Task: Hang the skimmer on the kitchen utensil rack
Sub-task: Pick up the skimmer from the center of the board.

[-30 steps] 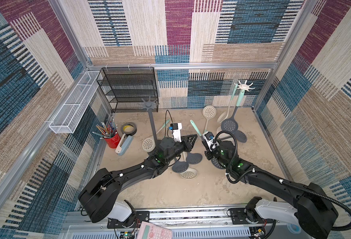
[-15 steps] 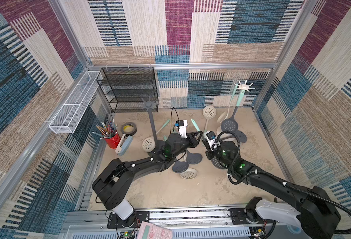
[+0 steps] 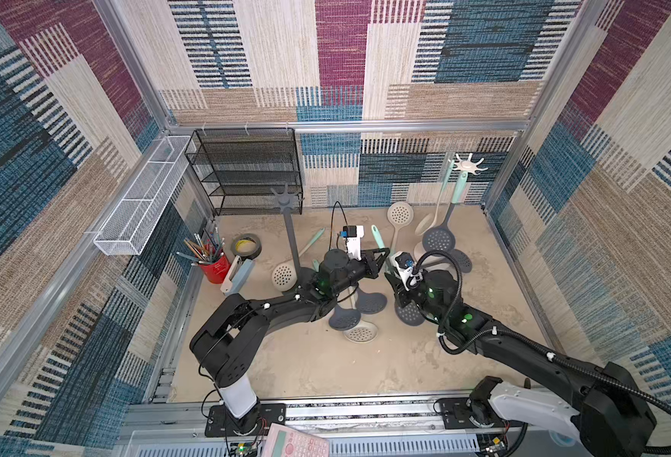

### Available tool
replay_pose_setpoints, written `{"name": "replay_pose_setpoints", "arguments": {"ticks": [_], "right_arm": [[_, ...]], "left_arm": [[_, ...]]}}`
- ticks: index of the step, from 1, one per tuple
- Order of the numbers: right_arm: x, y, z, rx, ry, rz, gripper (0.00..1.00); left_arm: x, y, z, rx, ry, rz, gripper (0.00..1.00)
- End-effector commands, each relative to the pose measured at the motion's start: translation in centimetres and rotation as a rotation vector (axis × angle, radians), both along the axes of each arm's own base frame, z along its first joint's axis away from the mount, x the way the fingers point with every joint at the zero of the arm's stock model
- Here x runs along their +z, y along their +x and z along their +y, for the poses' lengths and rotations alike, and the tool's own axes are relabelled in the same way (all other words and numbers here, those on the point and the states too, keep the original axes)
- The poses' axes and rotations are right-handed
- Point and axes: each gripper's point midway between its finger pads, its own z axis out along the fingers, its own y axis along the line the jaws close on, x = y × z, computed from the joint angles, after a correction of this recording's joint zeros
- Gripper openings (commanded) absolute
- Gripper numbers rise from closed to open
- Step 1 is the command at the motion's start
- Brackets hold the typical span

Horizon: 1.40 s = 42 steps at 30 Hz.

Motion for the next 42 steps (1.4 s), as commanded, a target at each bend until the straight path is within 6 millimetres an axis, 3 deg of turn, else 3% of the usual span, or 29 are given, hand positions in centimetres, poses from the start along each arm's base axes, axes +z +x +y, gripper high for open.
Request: {"name": "replay_pose_setpoints", "arguments": {"ticks": [1, 13, 28, 35, 41, 42], "right_arm": [[0.9, -0.9, 0.8, 0.075, 0.01, 0.002, 0.45], [3.9, -3.2, 1.5, 0.34, 0.099, 0.046, 0.51], [4.2, -4.1, 1.6, 0.555, 0.2, 0.159, 0.45], [3.7, -3.8, 2.3, 0.594, 0.21, 0.187, 0.31], [3.1, -3.2, 1.9, 0.551, 0.2, 0.188, 0.01], [2.9, -2.9, 1.7, 0.527, 0.196, 0.185, 0.0]], "left_arm": [[2.2, -1.2, -0.3, -0.127, -0.051, -0.083, 0.0], [5.3, -3.7, 1.2, -0.377, -0.147, -0.172, 0.0], [7.0, -5.5, 1.1, -0.479, -0.201, -0.205, 0.0], [7.2, -5.6, 1.0, -0.491, -0.202, -0.213, 0.0], [6.7, -5.1, 1.0, -0.47, -0.197, -0.189, 0.0], [6.3, -4.8, 1.0, -0.458, -0.185, -0.171, 0.05]]}}
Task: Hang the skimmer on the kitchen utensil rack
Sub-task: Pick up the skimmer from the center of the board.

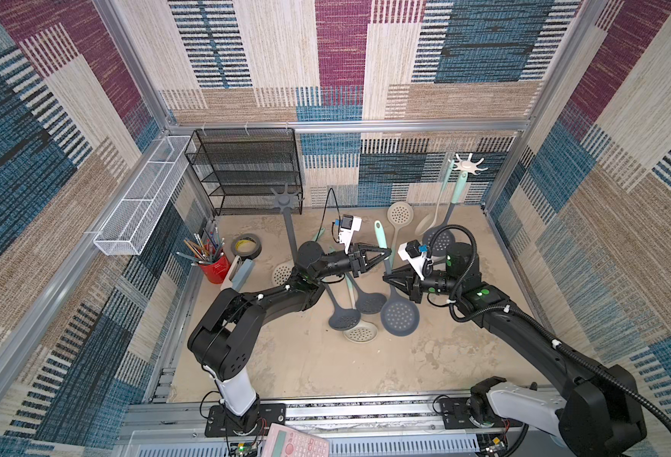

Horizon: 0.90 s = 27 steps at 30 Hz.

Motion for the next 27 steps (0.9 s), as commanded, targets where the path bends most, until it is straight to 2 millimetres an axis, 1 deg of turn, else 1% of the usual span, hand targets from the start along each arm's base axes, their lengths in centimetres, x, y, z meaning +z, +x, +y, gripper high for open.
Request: {"name": "replay_pose_setpoints", "arguments": {"ticks": [1, 4, 5, 7, 9, 13, 16, 17, 18, 22, 27], "right_arm": [[0.1, 0.4, -0.2, -0.022, -0.017, -0.072, 0.0], [0.0, 1.6, -1.0, -0.112, -0.027, -0.094, 0.0], [0.1, 2.0, -1.4, -0.147, -0.027, -0.1, 0.0], [0.5, 2.6, -1.9, -0.193, -0.022, -0.126, 0.0], [0.8, 3.5, -2.7, -0.269, -0.018, -0.145, 0.0], [1.5, 5.7, -4.2, -0.413, -0.008, -0.157, 0.0], [2.0, 7.7, -5.1, -0.515, 0.013, -0.146, 0.0], [2.2, 8.4, -5.4, -0.554, 0.023, -0.144, 0.0], [2.6, 9.0, -5.7, -0.587, 0.039, -0.144, 0.0], [3.8, 10.2, -5.9, -0.618, 0.075, -0.191, 0.0], [3.6, 12.4, -6.0, -0.623, 0.059, -0.173, 0.0]], "left_arm": [[-0.4, 0.9, 0.0, 0.036, 0.014, 0.067, 0.11], [-1.5, 1.4, 0.1, 0.074, 0.064, 0.091, 0.34], [-1.6, 1.5, 0.2, 0.085, 0.081, 0.096, 0.39], [-2.1, 1.6, 0.3, 0.107, 0.109, 0.103, 0.45], [-2.6, 1.8, 0.7, 0.141, 0.137, 0.112, 0.48], [-3.4, 1.5, 1.3, 0.173, 0.2, 0.112, 0.54], [-3.6, 1.1, 1.9, 0.2, 0.252, 0.104, 0.59], [-4.1, 0.9, 2.1, 0.201, 0.282, 0.112, 0.61], [-4.0, 0.5, 2.3, 0.199, 0.3, 0.106, 0.62], [-4.4, -0.5, 3.2, 0.199, 0.397, 0.085, 0.64], [-4.5, -1.2, 4.8, 0.245, 0.518, 0.055, 0.67]]}}
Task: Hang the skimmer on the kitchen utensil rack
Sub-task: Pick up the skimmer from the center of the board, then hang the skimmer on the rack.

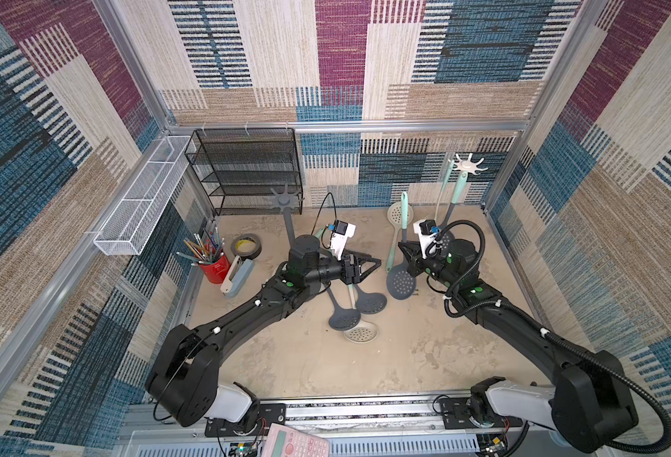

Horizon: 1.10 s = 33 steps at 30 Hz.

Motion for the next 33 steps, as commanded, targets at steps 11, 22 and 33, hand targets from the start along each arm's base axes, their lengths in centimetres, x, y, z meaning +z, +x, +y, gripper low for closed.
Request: {"name": "replay_pose_setpoints", "arguments": {"ticks": [11, 22, 33], "right_arm": [[2.6, 3.8, -2.7, -0.01, 0.07, -0.057, 0.0], [4.2, 4.7, -4.8, -0.001, 0.107, -0.075, 0.0], [5.2, 4.2, -6.3, -0.001, 0.149, -0.086, 0.0]], "left_arm": [[-2.8, -1.9, 3.5, 0.044, 0.3, -0.061, 0.72], [-3.7, -1.3, 3.5, 0.049, 0.334, -0.065, 0.85], [-4.0, -1.0, 3.7, 0.064, 0.347, -0.074, 0.99]]}}
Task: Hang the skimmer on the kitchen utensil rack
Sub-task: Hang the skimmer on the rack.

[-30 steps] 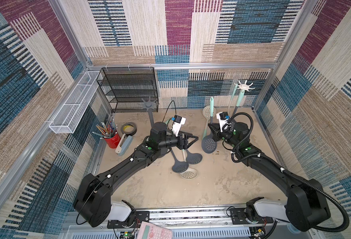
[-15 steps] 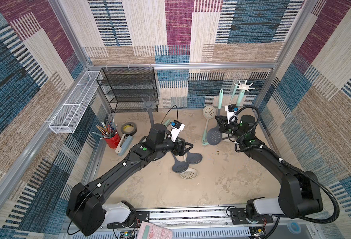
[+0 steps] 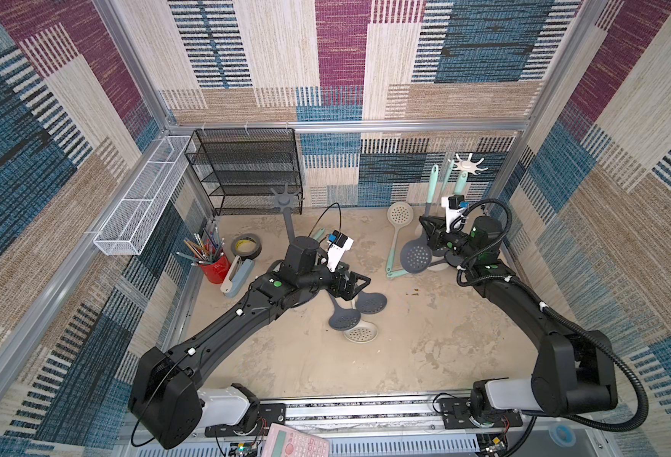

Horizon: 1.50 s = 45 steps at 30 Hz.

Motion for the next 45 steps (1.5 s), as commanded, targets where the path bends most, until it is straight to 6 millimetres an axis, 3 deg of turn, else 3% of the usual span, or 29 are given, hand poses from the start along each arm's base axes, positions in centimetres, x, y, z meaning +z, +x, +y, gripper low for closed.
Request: {"name": "replay_pose_setpoints", "arguments": {"ticks": [1, 15, 45], "right_arm": [[1.5, -0.4, 0.1, 0.027, 0.033, -0.048, 0.0], [1.5, -0.5, -1.4, 0.025, 0.106, -0.031, 0.0], [-0.1, 0.5, -2.1, 0.034, 0.205, 0.042, 0.0]], "left_arm": [[-0.2, 0.3, 0.3, 0.011, 0.022, -0.023, 0.99], [-0.6, 0.3, 0.1, 0.003, 0.024, -0.017, 0.99], [-0.3, 0.3, 0.0, -0.005, 0.014, -0.016, 0.99]]}}
